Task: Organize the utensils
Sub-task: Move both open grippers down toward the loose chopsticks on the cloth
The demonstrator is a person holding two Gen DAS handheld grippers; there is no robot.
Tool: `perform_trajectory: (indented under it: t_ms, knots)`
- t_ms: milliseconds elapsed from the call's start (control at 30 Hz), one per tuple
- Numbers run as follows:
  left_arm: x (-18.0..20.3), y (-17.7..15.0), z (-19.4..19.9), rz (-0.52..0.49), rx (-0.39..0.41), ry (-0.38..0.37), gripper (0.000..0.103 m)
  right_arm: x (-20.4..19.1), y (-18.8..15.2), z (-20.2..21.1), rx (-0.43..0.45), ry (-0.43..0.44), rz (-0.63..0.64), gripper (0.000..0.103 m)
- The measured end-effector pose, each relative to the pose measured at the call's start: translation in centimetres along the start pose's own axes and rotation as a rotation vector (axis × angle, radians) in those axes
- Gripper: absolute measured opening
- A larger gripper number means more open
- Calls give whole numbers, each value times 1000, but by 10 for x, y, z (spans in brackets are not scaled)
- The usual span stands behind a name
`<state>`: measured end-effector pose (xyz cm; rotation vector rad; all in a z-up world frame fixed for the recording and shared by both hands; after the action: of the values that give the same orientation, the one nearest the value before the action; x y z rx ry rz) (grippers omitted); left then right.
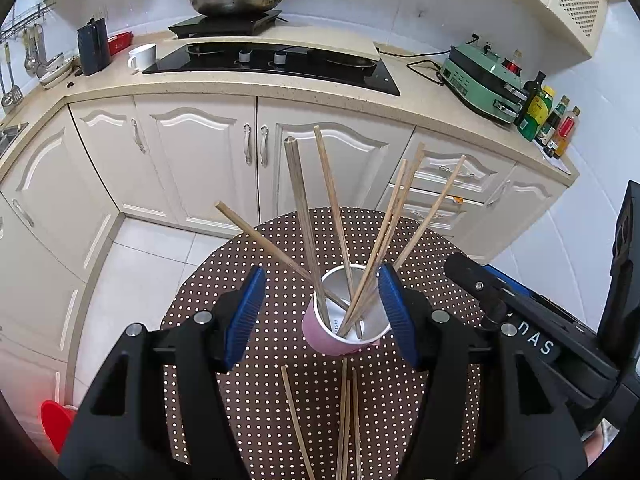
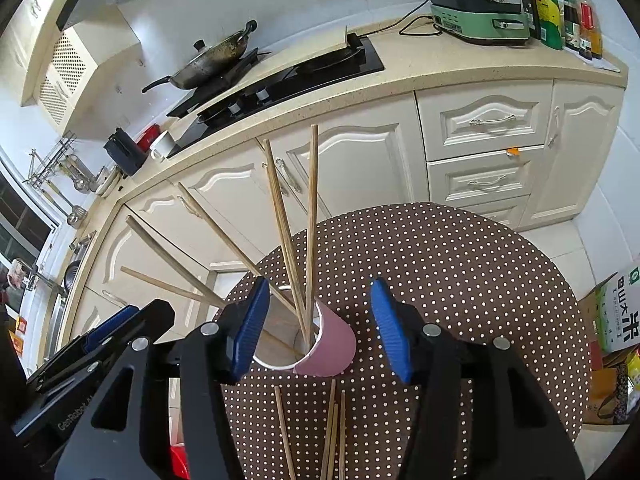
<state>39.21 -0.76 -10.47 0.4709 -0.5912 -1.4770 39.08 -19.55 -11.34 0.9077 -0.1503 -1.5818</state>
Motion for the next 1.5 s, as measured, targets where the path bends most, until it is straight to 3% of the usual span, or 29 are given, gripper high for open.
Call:
perform_trajectory:
  t_ms: [267, 900, 1200, 1500]
  knots:
    - [2, -8, 14, -1, 12, 3, 59, -3, -5, 15, 13, 4, 11, 55]
    - [-7, -37, 45, 9, 31, 34, 67, -2, -31, 45, 20, -1, 27, 88]
    - [-16, -62, 45, 9, -6, 56, 70, 10, -59, 40, -54, -36, 3, 93]
    - [-28, -96, 29, 11, -94, 90, 71, 27, -91, 24, -153, -88, -19, 94]
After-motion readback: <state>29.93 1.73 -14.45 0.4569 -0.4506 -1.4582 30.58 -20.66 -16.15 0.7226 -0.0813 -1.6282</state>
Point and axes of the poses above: each gripper's, at about its wrist camera, not at the fingertips, and z roughly against the way its jaws point, x to its right, y to its top, the point moved 5 cm from there along -z, roughly the way its jaws point, and after that the axes turned 6 degrees about y, right-handed, at the moved point
